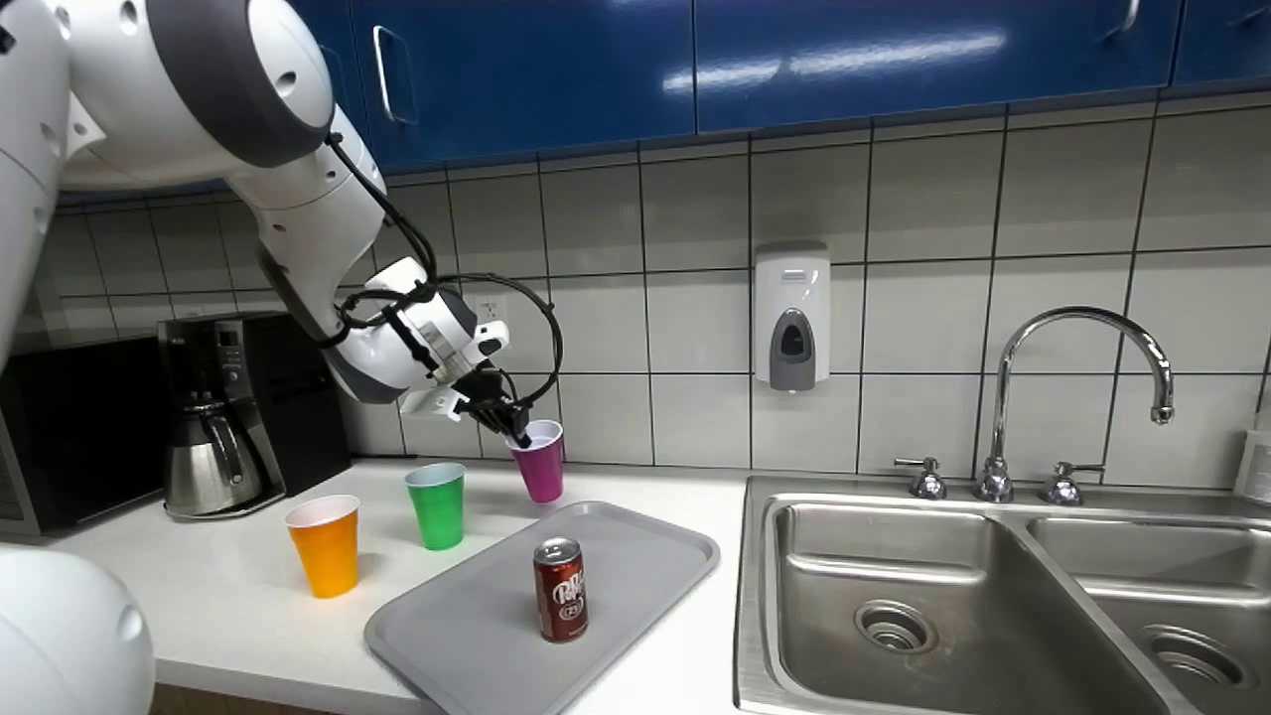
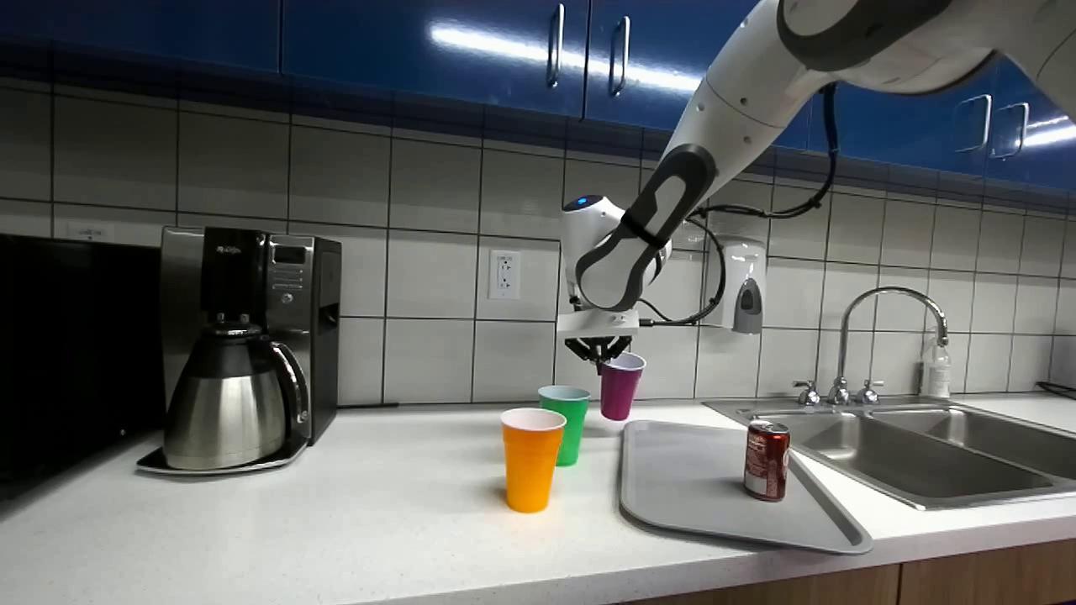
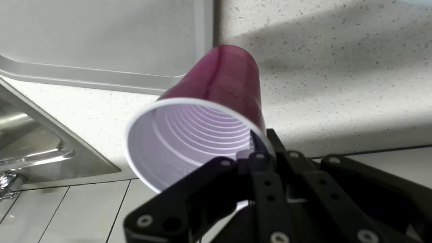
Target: Remove the cups from the grey tray.
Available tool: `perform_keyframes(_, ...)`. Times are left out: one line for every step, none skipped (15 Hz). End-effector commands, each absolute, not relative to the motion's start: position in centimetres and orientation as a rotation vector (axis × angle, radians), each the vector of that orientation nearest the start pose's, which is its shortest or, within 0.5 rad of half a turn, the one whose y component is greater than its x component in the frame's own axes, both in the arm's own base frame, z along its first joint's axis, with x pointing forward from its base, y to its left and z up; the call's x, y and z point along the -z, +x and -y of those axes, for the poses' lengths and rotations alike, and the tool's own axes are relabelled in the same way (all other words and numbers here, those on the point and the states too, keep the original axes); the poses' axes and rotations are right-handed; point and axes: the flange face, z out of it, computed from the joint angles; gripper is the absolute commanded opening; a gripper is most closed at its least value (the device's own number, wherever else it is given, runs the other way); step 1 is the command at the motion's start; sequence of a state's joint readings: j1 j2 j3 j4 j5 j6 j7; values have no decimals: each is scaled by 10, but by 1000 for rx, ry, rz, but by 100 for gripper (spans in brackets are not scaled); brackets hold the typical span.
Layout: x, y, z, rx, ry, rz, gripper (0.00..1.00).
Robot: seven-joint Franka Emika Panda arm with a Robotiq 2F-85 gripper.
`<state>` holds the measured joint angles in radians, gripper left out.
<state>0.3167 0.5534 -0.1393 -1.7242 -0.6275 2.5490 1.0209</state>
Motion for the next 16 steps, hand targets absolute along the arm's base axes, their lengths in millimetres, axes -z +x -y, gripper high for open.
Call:
perform_keyframes(-283, 704, -156, 795, -3258, -579, 1)
perform_keyframes(-279, 708, -158, 788, -3255, -586, 1)
perform_keyframes(-276, 712, -160, 787, -3254, -592, 1)
perform_keyframes(-274, 715, -162, 786, -3249, -599, 1)
perform_keyframes(-272, 719, -164, 781, -3244, -604, 1)
perform_keyframes(-271, 722, -166, 781, -3241, -610, 1)
perform_keyframes(-270, 724, -167, 782, -3238, -615, 1)
perform_keyframes(-269, 726, -168, 783, -3235, -621, 1)
perform_keyframes(-269, 728, -168, 779, -3232, -626, 1)
perform_keyframes(-269, 730, -168, 777, -3229, -633, 29)
perform_keyframes(-269, 731, -167, 778, -3228, -638, 30)
perform_keyframes(-269, 732, -167, 780, -3226, -643, 35)
perform_keyframes(-269, 733, -166, 781, -3225, -647, 43)
perform_keyframes(-269, 733, -166, 783, -3223, -651, 50)
perform_keyframes(-270, 734, -165, 786, -3221, -654, 58)
perform_keyframes(-271, 734, -164, 789, -3220, -657, 65)
